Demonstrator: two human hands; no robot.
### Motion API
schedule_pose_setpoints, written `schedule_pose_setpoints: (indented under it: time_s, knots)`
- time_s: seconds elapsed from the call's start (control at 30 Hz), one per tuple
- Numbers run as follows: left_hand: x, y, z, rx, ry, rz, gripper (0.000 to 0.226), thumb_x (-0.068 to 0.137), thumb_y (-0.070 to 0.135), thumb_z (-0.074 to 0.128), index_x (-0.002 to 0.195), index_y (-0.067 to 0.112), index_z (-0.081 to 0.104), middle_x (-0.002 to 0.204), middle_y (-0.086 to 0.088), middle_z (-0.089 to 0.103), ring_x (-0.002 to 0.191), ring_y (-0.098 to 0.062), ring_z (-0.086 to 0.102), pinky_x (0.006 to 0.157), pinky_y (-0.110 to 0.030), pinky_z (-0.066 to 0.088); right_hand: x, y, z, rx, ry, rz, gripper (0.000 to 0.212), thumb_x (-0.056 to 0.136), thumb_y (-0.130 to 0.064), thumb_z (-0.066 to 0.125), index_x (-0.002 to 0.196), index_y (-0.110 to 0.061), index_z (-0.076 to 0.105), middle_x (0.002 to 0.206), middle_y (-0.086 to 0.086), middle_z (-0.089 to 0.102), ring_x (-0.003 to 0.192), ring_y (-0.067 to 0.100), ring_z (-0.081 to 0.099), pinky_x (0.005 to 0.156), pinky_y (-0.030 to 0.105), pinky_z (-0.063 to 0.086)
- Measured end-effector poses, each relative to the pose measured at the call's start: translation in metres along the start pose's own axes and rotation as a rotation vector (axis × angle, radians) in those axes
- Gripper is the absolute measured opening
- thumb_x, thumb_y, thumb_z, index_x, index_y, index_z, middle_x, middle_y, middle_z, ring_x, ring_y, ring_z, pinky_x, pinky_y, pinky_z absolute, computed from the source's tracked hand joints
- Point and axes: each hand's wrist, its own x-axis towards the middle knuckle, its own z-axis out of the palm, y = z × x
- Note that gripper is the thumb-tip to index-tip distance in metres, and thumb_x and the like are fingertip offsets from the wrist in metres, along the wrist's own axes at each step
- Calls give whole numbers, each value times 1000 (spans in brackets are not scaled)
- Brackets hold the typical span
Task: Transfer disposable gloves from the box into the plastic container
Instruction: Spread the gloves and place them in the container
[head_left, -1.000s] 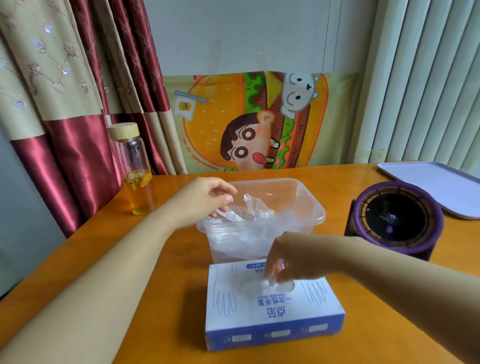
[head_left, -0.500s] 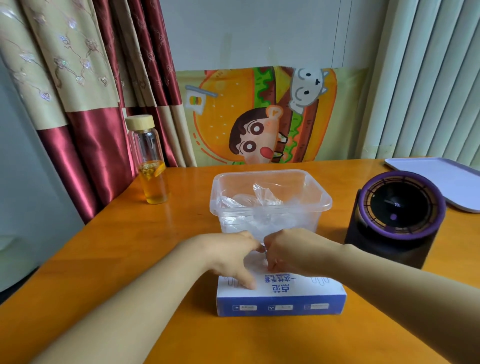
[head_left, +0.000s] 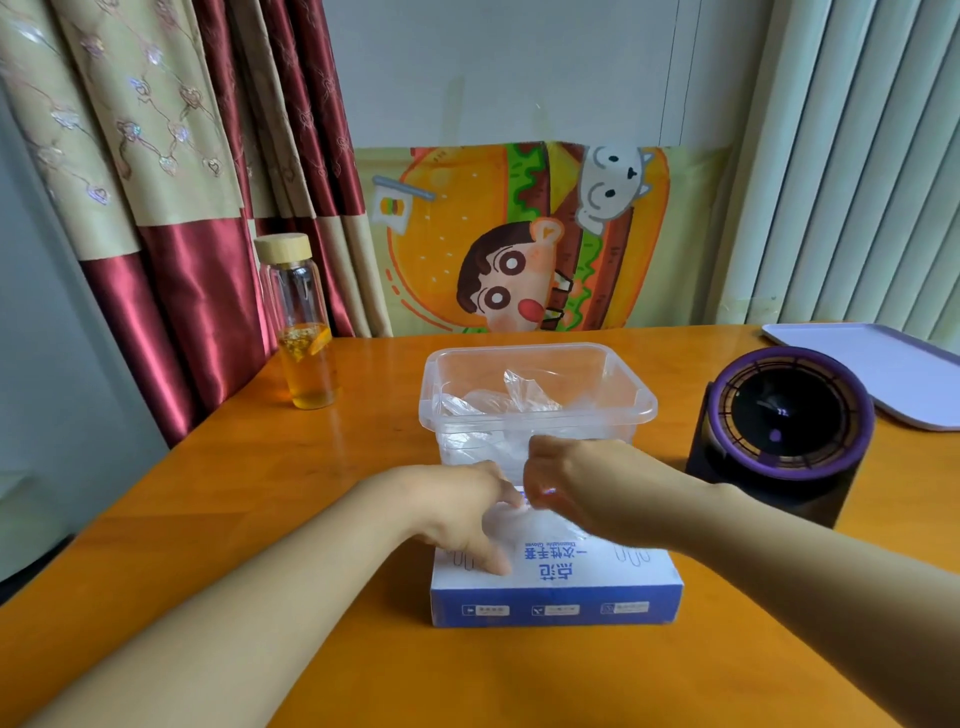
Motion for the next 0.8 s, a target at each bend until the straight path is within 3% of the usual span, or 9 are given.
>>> schedule_pose_setpoints:
  time_s: [0.07,0.17,0.23,0.3,0.53,0.7,0.8]
  knots:
    - [-2,1,0,13,-6,21,76,84,43,69,148,27,32,150,10,27,132,-18,40,104,-31,40,2,11,1,128,-1,140,18,99,-24,48,111,-20,60,114,-3,55,86,14,58,74,27,50]
    - [-1,1,0,15,-12,32,75,85,42,68,148,26,31,151,9,27,133,-18,38,108,-33,38,0,16,-3,344,-53,255,35,91,-47,53,114,-22,63,113,-9,62,86,7,56,73,18,47]
    - [-1,1,-1,22,-12,42,75,85,42,68,148,25,31,150,8,28,132,-18,38,107,-33,39,-4,10,-1,299,-164,264,44,84,-54,59,116,-24,63,112,-10,62,88,7,58,71,16,47]
    - [0,2,-1,32,-9,46,75,85,43,68,148,26,32,150,8,28,132,-19,39,106,-33,40,-5,2,3,241,-177,252,34,87,-45,61,112,-23,66,111,-8,64,87,9,59,67,15,46]
    - [3,-1,1,-4,-1,52,75,81,46,71,145,28,35,146,3,39,125,-22,47,102,-40,46,4,2,-18,461,162,260,18,94,-25,57,102,-17,70,102,-4,70,85,8,64,80,23,53]
    - [6,-7,5,-24,2,-9,84,78,51,72,146,27,30,147,6,38,124,-19,47,102,-37,44,11,21,-56,594,613,363,15,96,-25,51,91,-16,63,77,-5,68,64,3,61,56,15,44]
    - [2,-7,1,-106,26,32,82,80,46,71,148,34,27,152,13,31,133,-13,39,106,-29,37,13,34,-79,698,717,381,15,96,-27,51,91,-16,60,86,1,69,78,10,63,71,20,49]
